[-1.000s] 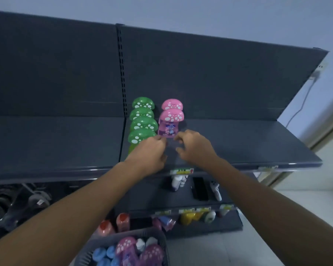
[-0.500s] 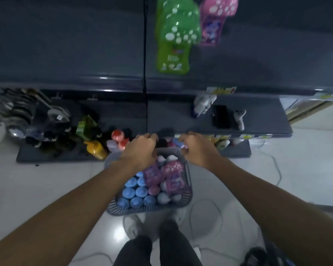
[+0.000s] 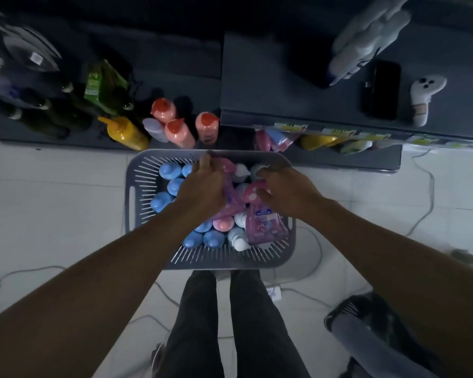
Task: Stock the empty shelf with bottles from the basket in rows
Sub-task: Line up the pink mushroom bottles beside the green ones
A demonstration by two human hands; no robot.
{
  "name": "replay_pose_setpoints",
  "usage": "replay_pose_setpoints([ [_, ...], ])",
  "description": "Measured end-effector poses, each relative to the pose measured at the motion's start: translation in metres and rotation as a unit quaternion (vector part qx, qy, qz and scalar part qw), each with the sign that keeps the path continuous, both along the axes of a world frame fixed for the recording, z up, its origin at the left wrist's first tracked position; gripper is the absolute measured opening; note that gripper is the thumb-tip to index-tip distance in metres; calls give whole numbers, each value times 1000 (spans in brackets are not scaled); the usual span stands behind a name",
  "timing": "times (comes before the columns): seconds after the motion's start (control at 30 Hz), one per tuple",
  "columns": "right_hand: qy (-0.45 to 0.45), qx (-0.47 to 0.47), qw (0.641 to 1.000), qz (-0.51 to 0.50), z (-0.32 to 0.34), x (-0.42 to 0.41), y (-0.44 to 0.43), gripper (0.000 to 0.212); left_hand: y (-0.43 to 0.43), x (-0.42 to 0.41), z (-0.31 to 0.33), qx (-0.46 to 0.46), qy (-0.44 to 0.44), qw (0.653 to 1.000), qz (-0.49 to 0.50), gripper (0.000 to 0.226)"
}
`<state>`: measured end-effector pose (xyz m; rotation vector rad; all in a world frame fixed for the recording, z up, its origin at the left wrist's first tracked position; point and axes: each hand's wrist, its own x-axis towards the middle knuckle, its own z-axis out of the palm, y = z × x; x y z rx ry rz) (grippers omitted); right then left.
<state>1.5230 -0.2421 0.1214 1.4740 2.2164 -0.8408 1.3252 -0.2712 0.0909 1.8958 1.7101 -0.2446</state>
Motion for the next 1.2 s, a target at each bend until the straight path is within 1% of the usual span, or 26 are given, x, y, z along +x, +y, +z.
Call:
replay_pose_setpoints([
  [0.1, -9, -25, 999, 37, -18, 1, 1, 44, 3, 0, -15, 41, 14, 999, 6, 49],
  [0.2, -1, -43, 997, 62, -28, 3, 2, 49, -1, 4, -24, 48, 44, 998, 8, 42],
  [0.27, 7, -61, 996, 65, -31, 6, 4, 48, -2, 6, -21, 70, 62, 995, -18, 35],
  [0.33, 7, -86, 994, 66, -33, 8, 8, 46, 0, 2, -26, 44, 81, 994, -59, 34],
  [0.4, 5, -107, 992, 63, -34, 9, 11, 43, 3, -8, -37, -5, 89, 995, -34, 39],
  [0.5, 8, -120, 991, 53, -33, 10, 13, 41, 6, -21, -41, -68, 61, 994, 53, 49],
  [0.53, 10, -116, 992, 51, -32, 10, 13, 40, 6, -24, -42, -90, 59, 992, 64, 54],
  [0.6, 23, -100, 994, 47, -30, 8, 12, 38, 6, -28, -38, -111, 40, 992, 48, 58],
  [0.7, 27, -100, 994, 29, -23, 2, 8, 43, 5, -27, -27, -110, -39, 992, 41, 52],
  [0.77, 19, -101, 995, 12, -19, -1, 5, 46, 5, -23, -16, -103, -54, 992, 50, 49],
  [0.83, 8, -84, 996, 3, -11, -5, 1, 42, 4, -18, -4, -81, -56, 995, 32, 46],
  [0.93, -18, -11, 999, 36, 8, -12, -6, 35, 3, -12, 17, -35, -14, 999, -29, 38],
  [1.03, -31, 68, 995, 61, 38, -18, -9, 30, 4, -9, 46, 4, 23, 998, -49, 43],
  [1.13, -39, 137, 988, 52, 77, -20, -5, 33, 11, -7, 79, 27, 50, 996, -70, 50],
  [1.2, -37, 172, 984, 36, 107, -19, -3, 34, 18, -7, 107, 49, 53, 993, -91, 50],
])
